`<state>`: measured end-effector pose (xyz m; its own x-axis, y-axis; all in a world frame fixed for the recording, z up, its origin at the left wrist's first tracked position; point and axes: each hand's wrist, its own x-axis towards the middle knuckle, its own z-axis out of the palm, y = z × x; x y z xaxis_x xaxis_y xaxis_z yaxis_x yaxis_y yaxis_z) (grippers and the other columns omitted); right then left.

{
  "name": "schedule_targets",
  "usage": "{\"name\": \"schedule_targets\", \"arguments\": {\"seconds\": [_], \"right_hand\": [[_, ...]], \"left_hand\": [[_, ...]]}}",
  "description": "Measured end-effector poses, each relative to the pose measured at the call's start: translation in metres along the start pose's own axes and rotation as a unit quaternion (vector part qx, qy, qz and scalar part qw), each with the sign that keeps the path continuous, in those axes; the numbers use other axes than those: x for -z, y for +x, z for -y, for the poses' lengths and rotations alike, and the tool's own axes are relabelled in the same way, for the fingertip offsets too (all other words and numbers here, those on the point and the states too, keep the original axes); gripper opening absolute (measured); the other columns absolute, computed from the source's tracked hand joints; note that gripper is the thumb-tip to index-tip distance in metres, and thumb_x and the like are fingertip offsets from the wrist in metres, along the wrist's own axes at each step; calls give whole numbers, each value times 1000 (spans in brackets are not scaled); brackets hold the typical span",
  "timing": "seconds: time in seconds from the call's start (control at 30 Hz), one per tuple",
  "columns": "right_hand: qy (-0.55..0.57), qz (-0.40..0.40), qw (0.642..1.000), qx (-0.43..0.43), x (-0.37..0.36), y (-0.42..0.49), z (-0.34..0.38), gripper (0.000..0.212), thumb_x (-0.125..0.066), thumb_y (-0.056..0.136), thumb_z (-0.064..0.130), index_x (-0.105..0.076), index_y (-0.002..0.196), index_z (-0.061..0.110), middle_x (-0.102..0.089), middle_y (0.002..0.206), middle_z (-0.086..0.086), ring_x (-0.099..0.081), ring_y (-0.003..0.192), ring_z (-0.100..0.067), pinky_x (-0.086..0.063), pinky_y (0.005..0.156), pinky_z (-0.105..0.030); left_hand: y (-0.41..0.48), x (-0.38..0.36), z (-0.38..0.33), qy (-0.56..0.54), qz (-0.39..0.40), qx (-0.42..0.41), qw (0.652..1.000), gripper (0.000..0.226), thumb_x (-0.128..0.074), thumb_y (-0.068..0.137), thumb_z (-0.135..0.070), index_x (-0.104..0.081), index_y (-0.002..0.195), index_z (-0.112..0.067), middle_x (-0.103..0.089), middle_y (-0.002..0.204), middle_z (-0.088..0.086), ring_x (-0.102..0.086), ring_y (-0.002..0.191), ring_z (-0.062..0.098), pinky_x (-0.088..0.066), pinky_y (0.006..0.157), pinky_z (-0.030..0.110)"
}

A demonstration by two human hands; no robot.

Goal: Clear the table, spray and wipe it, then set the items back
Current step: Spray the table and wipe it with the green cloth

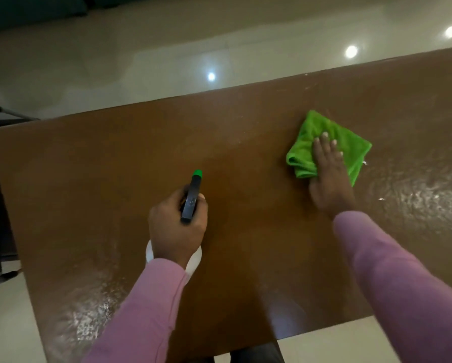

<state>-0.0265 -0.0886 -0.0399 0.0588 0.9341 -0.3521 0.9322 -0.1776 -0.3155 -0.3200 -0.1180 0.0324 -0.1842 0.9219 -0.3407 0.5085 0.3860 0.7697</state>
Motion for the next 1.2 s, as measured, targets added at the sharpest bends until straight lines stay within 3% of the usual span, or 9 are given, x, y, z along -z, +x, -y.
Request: {"name": "schedule_targets", "arguments": {"seconds": [0.13, 0.27, 0.37, 0.53, 0.63, 0.77, 0.87, 1.1, 1.2], "right_hand": [[15, -38, 994, -100, -6, 28, 45, 83, -34, 69, 16, -19, 149, 0, -8, 159, -18, -2, 145, -42, -2, 117, -49], [-4, 26, 994, 105, -44, 4, 132, 84, -47, 74, 8, -16, 152, 8, -6, 160, -10, 4, 147, -34, 3, 119, -45], [-35, 59, 976, 207, -35, 4, 117, 84, -45, 73, 6, -16, 152, 12, -9, 160, -6, 1, 147, -24, 2, 119, -38], [-18, -18, 1000, 11, 9, 59, 41, 81, -31, 71, 18, -19, 150, 1, -12, 158, -19, -7, 146, -38, -8, 119, -50], [2, -39, 995, -95, 7, 84, 81, 83, -29, 71, 20, -17, 150, 1, -7, 159, -17, -3, 145, -41, -5, 118, -48], [-25, 19, 995, 98, -42, 61, 176, 80, -47, 81, 12, -11, 151, 5, -2, 160, -13, 2, 146, -38, 1, 119, -47], [-69, 68, 970, 224, -46, 51, 184, 78, -45, 83, 11, -8, 152, 9, -1, 161, -9, 4, 148, -29, 4, 120, -41], [-32, -19, 997, -65, 10, 109, 95, 81, -29, 74, 21, -12, 151, 0, -5, 159, -18, -2, 146, -39, -4, 118, -47], [-30, -20, 998, -58, -8, 112, 150, 77, -40, 81, 14, -10, 151, 3, -2, 160, -15, 2, 145, -41, -1, 118, -48]], "left_hand": [[3, -3, 0, 21, 16, -22, 999, 32, -65, 90, -18, -50, 65, -32, -48, 50, -14, -52, 50, 5, -36, 44, 9], [4, -2, 0, 21, 13, -37, 999, 34, -64, 88, -19, -47, 63, -32, -44, 47, -14, -51, 47, 7, -34, 43, 10], [6, 1, 2, 8, 1, -24, 1000, 27, -60, 85, -26, -49, 61, -31, -44, 45, -11, -47, 44, 11, -31, 41, 13], [6, 2, 7, -17, 24, -14, 999, 20, -61, 87, -28, -56, 68, -29, -52, 51, -12, -51, 46, 10, -35, 43, 12], [6, 0, 8, -6, 32, -34, 999, 16, -60, 86, -30, -60, 71, -23, -51, 52, -12, -52, 46, 10, -34, 43, 10], [4, 5, 5, 4, 29, -51, 998, 14, -61, 82, -24, -58, 69, -21, -44, 47, -14, -47, 45, 8, -28, 43, 8], [5, 10, 5, -15, 7, -44, 999, 18, -61, 82, -22, -54, 69, -31, -42, 46, -13, -43, 42, 10, -25, 44, 8], [3, 14, 13, -78, 12, -18, 997, 14, -60, 85, -25, -61, 73, -20, -50, 51, -10, -48, 43, 12, -33, 43, 12], [2, 14, 14, -89, 21, -5, 996, 12, -60, 85, -29, -62, 77, -19, -51, 53, -12, -50, 45, 9, -33, 44, 9]]}}
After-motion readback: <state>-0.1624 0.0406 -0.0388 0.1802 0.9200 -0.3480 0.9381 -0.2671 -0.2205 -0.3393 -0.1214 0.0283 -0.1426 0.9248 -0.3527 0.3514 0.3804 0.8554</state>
